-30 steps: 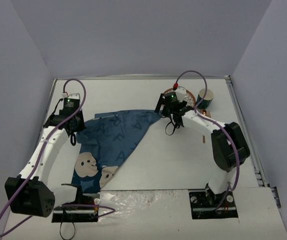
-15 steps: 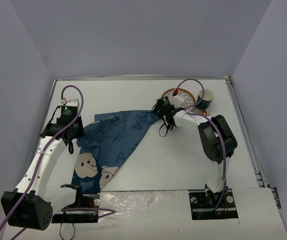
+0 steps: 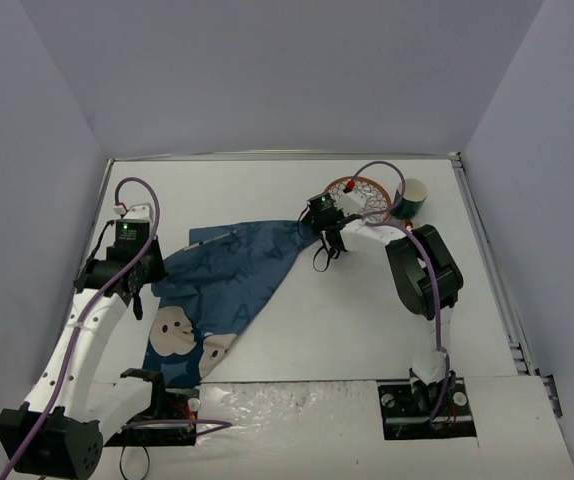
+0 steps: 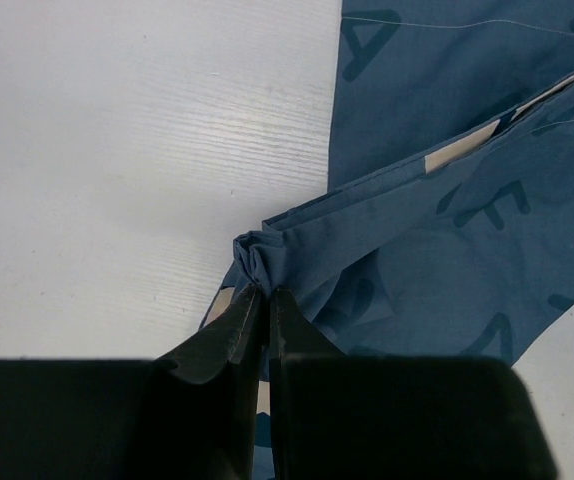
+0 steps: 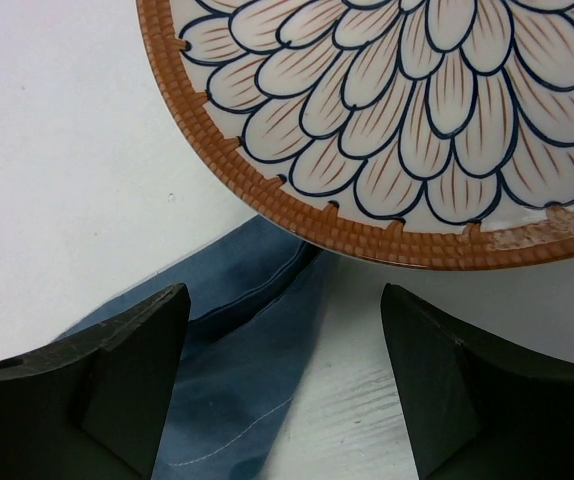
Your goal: Set the dinner table for one person
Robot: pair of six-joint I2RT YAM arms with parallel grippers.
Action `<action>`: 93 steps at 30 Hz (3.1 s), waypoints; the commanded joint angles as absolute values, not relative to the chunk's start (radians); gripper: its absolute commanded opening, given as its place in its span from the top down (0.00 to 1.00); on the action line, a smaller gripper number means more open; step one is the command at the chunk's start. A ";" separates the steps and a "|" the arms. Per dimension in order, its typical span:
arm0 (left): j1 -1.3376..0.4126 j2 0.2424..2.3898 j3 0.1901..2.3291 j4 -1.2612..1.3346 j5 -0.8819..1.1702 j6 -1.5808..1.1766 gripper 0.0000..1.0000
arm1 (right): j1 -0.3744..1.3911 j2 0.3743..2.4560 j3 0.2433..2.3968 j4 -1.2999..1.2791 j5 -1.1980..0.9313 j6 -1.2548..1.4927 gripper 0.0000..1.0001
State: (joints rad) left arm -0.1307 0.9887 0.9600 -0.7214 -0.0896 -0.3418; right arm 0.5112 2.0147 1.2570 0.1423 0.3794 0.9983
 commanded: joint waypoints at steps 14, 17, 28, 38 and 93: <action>-0.130 0.939 1.035 -0.723 -0.188 -0.365 1.00 | 0.502 1.913 1.237 0.181 0.462 0.961 1.00; -0.130 0.941 1.087 -0.705 -0.200 -0.366 1.00 | 0.502 1.824 1.229 0.181 0.479 0.893 1.00; -0.132 0.911 1.378 -0.645 -0.221 -0.251 1.00 | 0.534 1.420 1.262 0.125 0.487 0.581 1.00; -0.132 0.685 1.458 -0.708 -0.164 -0.184 1.00 | 0.678 1.107 1.256 -0.050 0.527 0.414 1.00; -0.080 0.917 1.420 -0.514 -0.374 -0.222 1.00 | 0.626 1.268 1.494 -0.026 0.357 0.414 1.00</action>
State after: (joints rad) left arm -0.0895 0.7602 1.4760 -0.6046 -0.2917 -0.2111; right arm 0.6487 1.1477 1.4230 -0.0373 0.2759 0.3842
